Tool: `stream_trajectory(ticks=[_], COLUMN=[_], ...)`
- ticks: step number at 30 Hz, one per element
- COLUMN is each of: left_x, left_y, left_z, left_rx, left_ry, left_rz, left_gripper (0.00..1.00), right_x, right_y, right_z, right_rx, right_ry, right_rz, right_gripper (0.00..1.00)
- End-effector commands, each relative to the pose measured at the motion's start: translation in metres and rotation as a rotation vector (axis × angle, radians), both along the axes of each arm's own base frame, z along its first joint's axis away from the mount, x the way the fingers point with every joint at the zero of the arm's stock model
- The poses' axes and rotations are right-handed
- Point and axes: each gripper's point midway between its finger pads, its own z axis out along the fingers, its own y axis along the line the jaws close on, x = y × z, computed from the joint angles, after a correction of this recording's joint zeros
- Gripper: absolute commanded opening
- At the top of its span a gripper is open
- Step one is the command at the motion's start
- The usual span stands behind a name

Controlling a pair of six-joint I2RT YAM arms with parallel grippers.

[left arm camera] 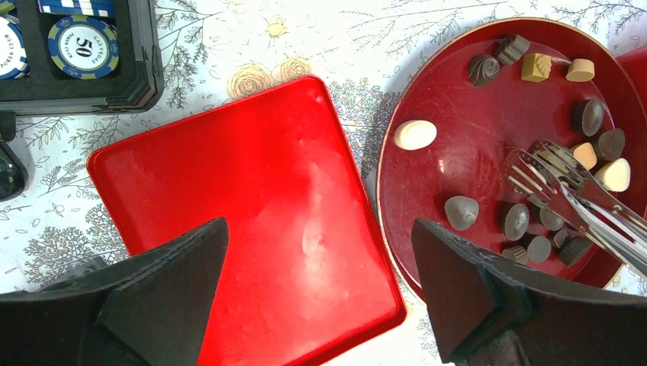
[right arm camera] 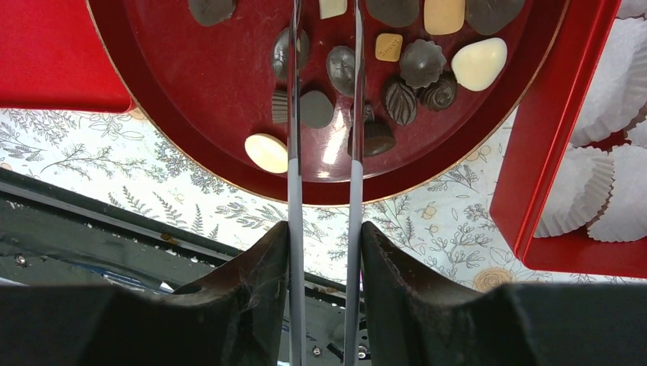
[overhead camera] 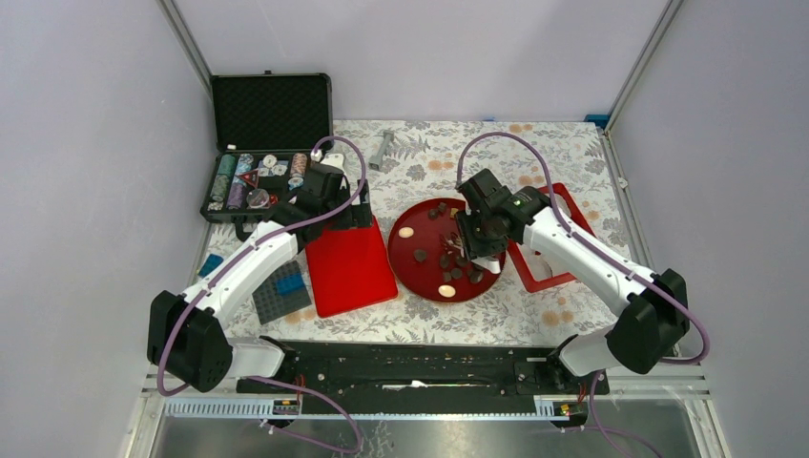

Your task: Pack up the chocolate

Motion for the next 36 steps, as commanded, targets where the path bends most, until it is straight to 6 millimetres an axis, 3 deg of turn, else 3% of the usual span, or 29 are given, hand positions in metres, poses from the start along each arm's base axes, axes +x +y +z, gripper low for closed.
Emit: stream_trajectory(ticks=[1, 9, 13, 18, 21, 24, 27, 36], left_x=[0.009, 0.008, 0.009, 0.008, 0.008, 0.007, 0.007, 0.009], left_y=[0.000, 0.001, -0.001, 0.000, 0.001, 0.001, -0.001, -0.003], left_z=[0.009, 0.010, 0.011, 0.013, 0.014, 0.014, 0.012, 0.009], left_rx=[-0.012, -0.015, -0.019, -0.017, -0.016, -0.017, -0.020, -0.020], left_ry=[-0.049, -0.050, -0.051, -0.059, -0.061, -0.062, -0.058, -0.050], left_rz=[0.017, 0.017, 0.011, 0.010, 0.011, 0.012, 0.006, 0.002], left_gripper=[0.99, 0.99, 0.99, 0.99, 0.99, 0.99, 0.99, 0.99], right_x=[0.009, 0.009, 0.018, 0.041, 0.052, 0.054, 0.053, 0.059], right_y=[0.008, 0.000, -0.007, -0.042, -0.078, -0.112, -0.131, -0.125], right_z=[0.007, 0.025, 0.045, 0.087, 0.103, 0.104, 0.097, 0.069], right_rx=[0.012, 0.011, 0.012, 0.024, 0.017, -0.002, -0.018, -0.004], right_ry=[-0.047, -0.091, -0.173, -0.349, -0.412, -0.420, -0.403, -0.356], right_rz=[0.025, -0.001, -0.048, -0.217, -0.355, -0.465, -0.519, -0.493], right_gripper=[0.41, 0.13, 0.11, 0.11, 0.10, 0.09, 0.09, 0.11])
